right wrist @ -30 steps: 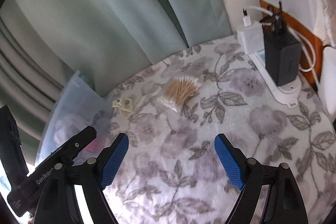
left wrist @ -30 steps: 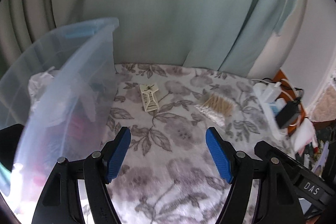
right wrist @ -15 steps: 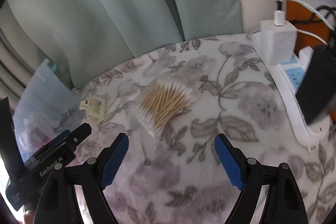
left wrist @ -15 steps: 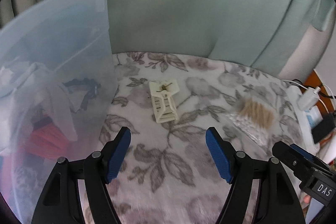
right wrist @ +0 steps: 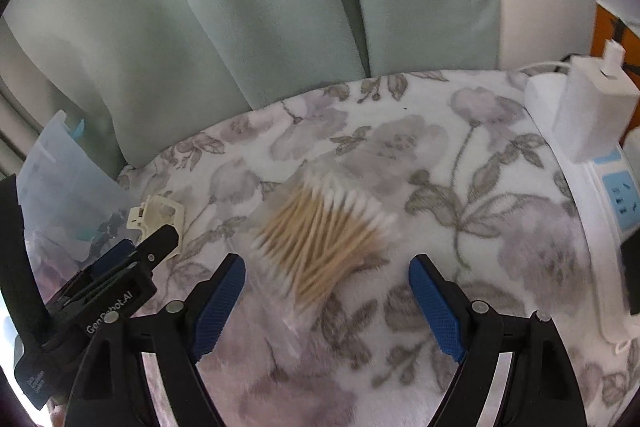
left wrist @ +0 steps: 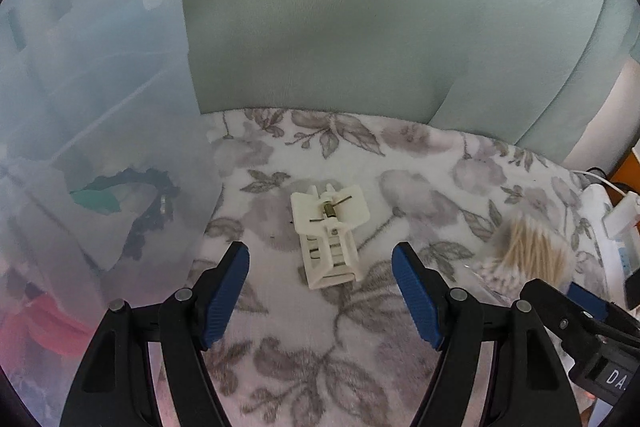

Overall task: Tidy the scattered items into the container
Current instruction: 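Reach the left gripper to the white hair clip while the right approaches the cotton swabs, then close the left gripper on the white hair clip while the right lowers around the swab bag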

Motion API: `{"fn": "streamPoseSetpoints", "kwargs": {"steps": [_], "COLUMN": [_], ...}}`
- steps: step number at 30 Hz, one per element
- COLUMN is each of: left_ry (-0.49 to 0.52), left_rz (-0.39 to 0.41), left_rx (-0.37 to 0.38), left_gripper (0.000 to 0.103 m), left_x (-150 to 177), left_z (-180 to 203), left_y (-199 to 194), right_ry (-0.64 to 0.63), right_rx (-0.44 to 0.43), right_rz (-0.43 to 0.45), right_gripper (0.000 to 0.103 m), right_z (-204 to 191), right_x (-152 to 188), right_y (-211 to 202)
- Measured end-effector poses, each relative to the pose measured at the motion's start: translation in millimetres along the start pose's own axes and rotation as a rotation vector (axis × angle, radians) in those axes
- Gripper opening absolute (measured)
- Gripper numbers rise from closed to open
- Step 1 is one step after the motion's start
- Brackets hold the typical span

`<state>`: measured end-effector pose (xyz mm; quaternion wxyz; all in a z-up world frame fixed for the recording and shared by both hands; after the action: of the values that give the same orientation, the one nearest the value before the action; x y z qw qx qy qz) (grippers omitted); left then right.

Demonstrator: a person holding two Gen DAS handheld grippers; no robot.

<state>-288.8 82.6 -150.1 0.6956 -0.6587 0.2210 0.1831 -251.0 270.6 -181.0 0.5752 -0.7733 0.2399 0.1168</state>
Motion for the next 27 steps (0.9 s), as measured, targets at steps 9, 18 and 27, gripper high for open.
{"fn": "streamPoseSetpoints", "kwargs": {"steps": [9, 18, 27], "left_ry": [-0.009, 0.002, 0.007], "left_rz": [-0.018, -0.012, -0.016], "left_rx": [0.0, 0.002, 0.02], "left_gripper": [0.075, 0.072, 0.037], "left_x": [-2, -4, -6], "left_z": [-2, -1, 0], "left_y": [13, 16, 14], "right_ry": [-0.062, -0.017, 0.063], "right_rx": [0.06, 0.074, 0.036], "right_rz": [0.01, 0.03, 0.037], "right_gripper": [0.087, 0.083, 0.067], "right_z": [-13, -10, 0], "right_x": [-10, -15, -14], "right_y": [16, 19, 9]}}
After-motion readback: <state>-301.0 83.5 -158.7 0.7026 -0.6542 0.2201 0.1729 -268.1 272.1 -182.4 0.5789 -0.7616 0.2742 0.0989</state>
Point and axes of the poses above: each gripper's, at about its wrist camera, not at the fingertips, and y roughly the way its jaws point, z to its right, x to its underside, the point moved 5 cm from there along y, roughly the way its jaws point, and after that the axes turned 6 degrees about -z, right-handed, at the moved point
